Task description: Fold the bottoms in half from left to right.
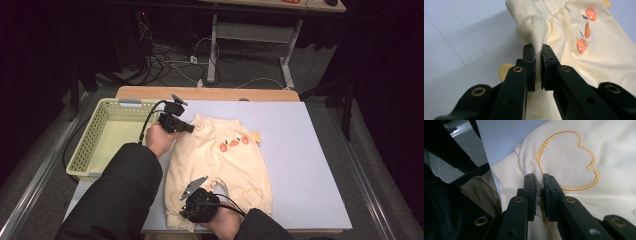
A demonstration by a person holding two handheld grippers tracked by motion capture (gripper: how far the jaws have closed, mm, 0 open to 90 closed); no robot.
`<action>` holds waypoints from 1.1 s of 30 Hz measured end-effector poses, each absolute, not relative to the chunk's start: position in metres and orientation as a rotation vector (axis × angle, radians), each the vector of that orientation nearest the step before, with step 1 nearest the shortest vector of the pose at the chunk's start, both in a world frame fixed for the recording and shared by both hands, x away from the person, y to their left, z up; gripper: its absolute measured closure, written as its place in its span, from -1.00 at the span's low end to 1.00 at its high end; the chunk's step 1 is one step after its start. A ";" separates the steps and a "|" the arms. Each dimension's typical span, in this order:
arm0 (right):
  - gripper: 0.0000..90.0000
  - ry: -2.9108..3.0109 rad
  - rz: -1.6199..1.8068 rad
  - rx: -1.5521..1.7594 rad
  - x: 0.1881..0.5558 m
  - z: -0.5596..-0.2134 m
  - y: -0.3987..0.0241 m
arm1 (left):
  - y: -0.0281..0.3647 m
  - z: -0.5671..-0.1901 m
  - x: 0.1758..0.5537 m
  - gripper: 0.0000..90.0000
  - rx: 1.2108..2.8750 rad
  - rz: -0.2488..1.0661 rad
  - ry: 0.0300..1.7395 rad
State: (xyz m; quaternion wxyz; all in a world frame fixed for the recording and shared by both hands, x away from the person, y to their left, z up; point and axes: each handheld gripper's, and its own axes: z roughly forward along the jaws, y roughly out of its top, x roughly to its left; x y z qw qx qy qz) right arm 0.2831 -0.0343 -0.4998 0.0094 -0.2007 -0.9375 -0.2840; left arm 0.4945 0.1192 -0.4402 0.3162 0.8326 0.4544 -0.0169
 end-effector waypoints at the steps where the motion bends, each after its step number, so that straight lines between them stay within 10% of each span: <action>1: 0.87 -2.927 -0.901 -0.619 0.283 -0.500 -0.035 | 0.120 -0.440 0.495 0.82 2.191 -0.043 1.194; 33: 0.90 -2.924 -1.182 -0.492 0.296 -0.459 -0.018 | 0.156 -0.407 0.510 0.83 2.082 0.020 1.217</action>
